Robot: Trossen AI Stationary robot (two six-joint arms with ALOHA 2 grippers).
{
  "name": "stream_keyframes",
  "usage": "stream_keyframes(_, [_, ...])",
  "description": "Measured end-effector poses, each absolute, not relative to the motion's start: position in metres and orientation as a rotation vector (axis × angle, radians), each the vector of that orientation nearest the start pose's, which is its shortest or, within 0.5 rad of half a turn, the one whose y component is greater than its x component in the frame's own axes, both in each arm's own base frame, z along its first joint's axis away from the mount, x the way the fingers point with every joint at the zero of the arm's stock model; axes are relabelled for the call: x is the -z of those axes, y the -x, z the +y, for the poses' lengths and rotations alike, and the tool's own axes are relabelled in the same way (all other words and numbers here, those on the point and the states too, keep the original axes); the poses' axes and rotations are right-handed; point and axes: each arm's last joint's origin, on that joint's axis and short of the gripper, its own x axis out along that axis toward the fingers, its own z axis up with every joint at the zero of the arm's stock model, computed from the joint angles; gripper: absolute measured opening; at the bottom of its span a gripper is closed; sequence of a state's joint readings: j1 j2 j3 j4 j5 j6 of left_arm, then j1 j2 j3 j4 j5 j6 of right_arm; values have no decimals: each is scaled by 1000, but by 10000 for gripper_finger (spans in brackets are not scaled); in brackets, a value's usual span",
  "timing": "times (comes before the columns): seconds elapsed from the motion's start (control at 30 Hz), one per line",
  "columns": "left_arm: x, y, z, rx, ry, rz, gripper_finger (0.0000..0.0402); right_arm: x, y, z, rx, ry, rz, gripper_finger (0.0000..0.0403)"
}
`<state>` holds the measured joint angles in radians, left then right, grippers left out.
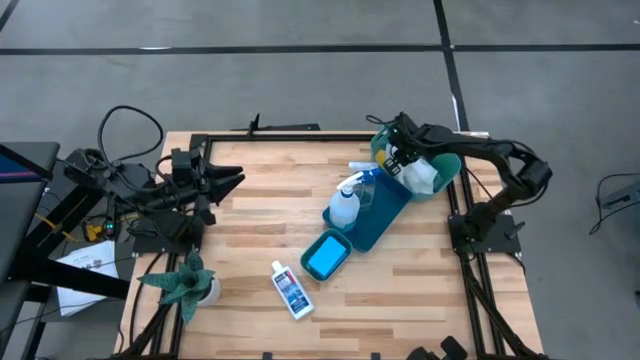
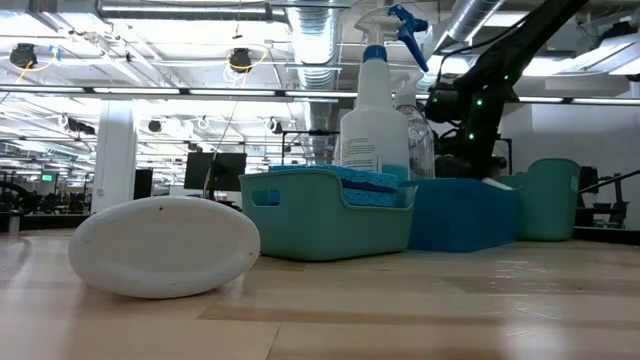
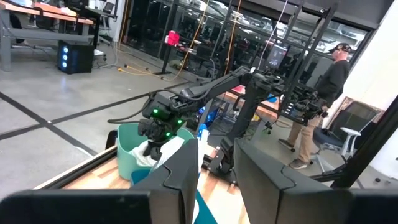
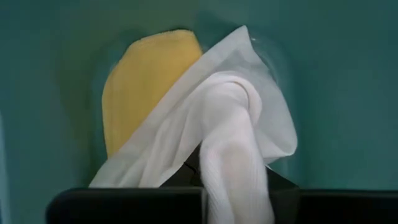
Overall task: Pick & Place Kitchen Items
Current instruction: Put the white microfiber cloth into the top green bin
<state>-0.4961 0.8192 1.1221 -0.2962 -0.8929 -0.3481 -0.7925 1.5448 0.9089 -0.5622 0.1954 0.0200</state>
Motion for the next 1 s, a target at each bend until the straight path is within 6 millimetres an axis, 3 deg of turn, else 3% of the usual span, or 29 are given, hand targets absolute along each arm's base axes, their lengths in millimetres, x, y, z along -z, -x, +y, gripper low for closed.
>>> stream_keyframes(0.2, [-427, -135, -48, -392, 349, -75, 99, -177, -194, -204, 856, -395, 1189, 18])
stream_keyframes(0.6, [-427, -135, -48, -392, 349, -75, 99, -180, -197, -201, 838, -398, 1168, 88])
stream_keyframes(0.8, [-427, -135, -48, -392, 349, -75, 99, -193, -194, -199, 850, -382, 1117, 125])
stream_keyframes(1.0, [-427, -135, -48, -392, 349, -75, 99, -211, -188, -194, 875, -355, 1051, 187])
